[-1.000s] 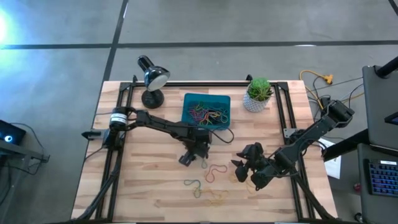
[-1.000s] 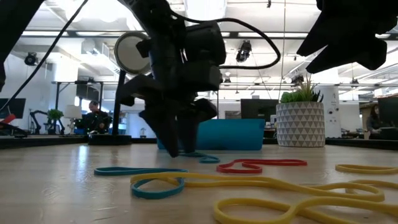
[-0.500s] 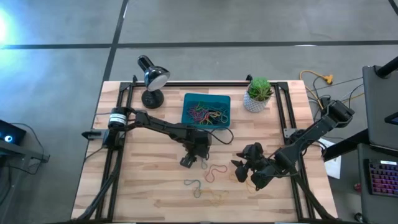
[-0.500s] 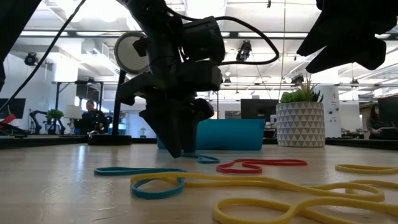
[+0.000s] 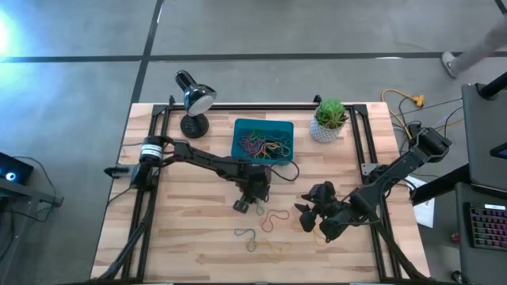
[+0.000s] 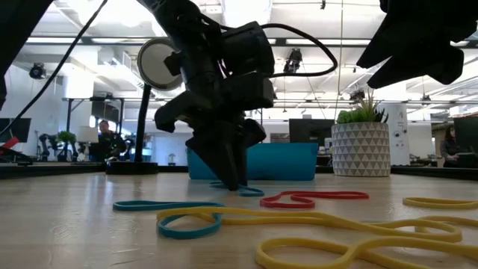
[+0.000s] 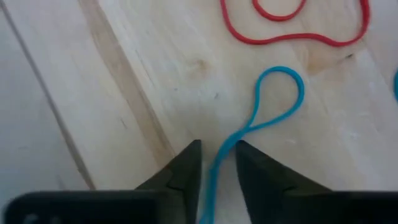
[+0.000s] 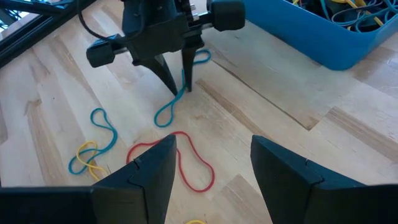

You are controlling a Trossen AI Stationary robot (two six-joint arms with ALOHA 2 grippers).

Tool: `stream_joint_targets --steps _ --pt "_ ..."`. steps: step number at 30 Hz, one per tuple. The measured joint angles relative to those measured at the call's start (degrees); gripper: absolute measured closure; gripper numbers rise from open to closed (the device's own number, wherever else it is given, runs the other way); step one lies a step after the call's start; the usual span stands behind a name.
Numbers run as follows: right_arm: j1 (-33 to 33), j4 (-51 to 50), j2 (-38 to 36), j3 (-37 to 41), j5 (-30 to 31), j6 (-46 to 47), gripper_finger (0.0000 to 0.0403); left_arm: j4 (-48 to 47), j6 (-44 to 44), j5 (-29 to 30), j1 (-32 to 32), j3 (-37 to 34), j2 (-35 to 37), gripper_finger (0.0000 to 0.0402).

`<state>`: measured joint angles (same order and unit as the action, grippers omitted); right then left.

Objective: Pick and place rubber bands into bin
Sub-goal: Put the top blue rubber band into the blue bin

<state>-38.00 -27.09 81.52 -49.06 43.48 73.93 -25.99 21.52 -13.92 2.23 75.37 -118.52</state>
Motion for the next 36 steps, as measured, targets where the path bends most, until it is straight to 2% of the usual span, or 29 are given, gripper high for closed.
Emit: stream_joint_targets --steps 4,6,17,26,36 --pt "0.02 0.0 0.0 0.0 0.0 0.0 0.0209 0.72 0.0 -0.28 0.04 -0.71 0.0 0.0379" --pt "0.02 0.0 0.0 0.0 0.0 0.0 0.0209 0.9 0.0 -0.23 0.1 -0.85 0.0 0.0395" --pt "0.02 0.02 0.0 0.0 0.0 0.0 0.0209 1.14 -0.26 -0.11 0.12 -0.23 0.82 0.0401" --pt "0.02 -0.01 0.02 0.0 0.02 -0.22 0.0209 1.39 -1.6 2.18 0.09 -0.37 5.02 0.0401" --pt "0.02 0.01 0.04 0.02 0.02 -0.46 0.0209 1.54 -2.21 1.41 0.1 1.3 10.79 0.0401"
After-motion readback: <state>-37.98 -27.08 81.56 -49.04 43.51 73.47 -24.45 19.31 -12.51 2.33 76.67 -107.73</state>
